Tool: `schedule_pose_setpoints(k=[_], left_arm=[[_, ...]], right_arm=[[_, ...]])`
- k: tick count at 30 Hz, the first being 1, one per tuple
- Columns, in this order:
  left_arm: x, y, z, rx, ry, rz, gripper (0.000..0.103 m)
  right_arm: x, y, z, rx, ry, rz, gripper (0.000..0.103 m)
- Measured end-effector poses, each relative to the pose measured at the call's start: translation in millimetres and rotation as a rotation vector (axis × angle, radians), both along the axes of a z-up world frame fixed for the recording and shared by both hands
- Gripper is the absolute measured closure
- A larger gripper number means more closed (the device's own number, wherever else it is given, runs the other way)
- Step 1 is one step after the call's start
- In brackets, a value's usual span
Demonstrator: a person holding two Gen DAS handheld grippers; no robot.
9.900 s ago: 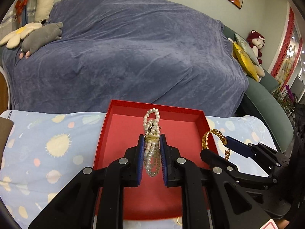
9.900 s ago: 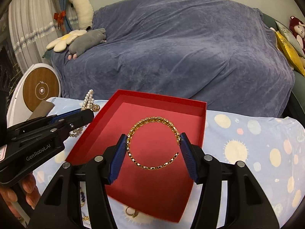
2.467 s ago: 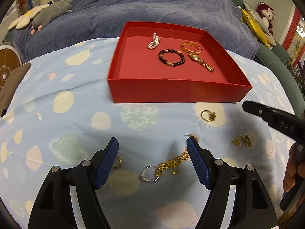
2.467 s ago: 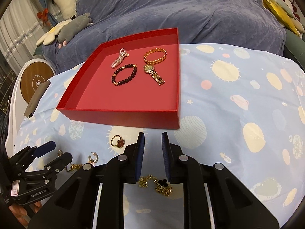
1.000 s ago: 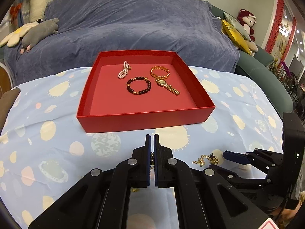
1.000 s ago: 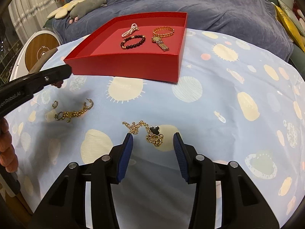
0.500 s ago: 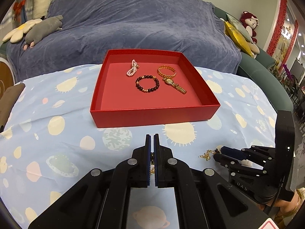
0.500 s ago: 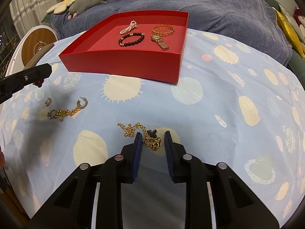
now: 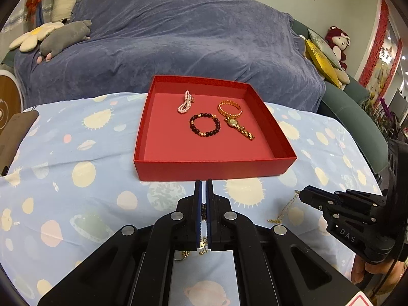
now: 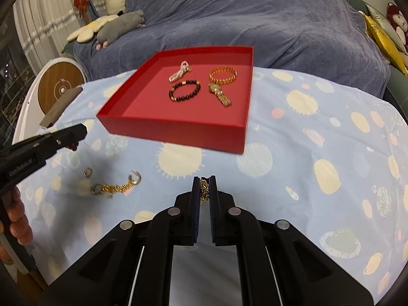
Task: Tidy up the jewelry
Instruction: 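Lower the ring and the clover chain into the red tray and release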
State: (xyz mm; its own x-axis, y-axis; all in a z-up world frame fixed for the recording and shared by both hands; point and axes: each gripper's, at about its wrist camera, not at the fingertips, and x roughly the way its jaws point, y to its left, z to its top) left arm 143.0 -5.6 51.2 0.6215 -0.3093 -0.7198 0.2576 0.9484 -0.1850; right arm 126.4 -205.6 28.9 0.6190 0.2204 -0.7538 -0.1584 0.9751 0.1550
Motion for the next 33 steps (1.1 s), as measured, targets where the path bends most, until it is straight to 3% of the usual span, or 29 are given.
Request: schedule_pose_setpoints(k=[8, 15, 19, 27, 33], left_arm=[[25, 0, 34, -0.041, -0.050, 0.027, 0.102], [68, -12, 46, -0.011, -0.083, 0.014, 0.102], [87, -12, 36, -0.030, -0.061, 0.027, 0.102], [105, -13, 2, 0.025, 0.004, 0.027, 0.102], [106, -7, -9, 0.040, 0.020, 0.056, 0.098]], right_arm=[[29, -2, 60, 0.079, -0.122, -0.038, 0.097], [67, -1, 85, 0.115, -0.180, -0.069, 0.097], [83, 3, 76, 0.119, -0.168, -0.073, 0.097], [102, 9, 27, 0.084, -0.064, -0.081, 0.097], [102, 12, 17, 0.073, -0.047, -0.078, 0.097]])
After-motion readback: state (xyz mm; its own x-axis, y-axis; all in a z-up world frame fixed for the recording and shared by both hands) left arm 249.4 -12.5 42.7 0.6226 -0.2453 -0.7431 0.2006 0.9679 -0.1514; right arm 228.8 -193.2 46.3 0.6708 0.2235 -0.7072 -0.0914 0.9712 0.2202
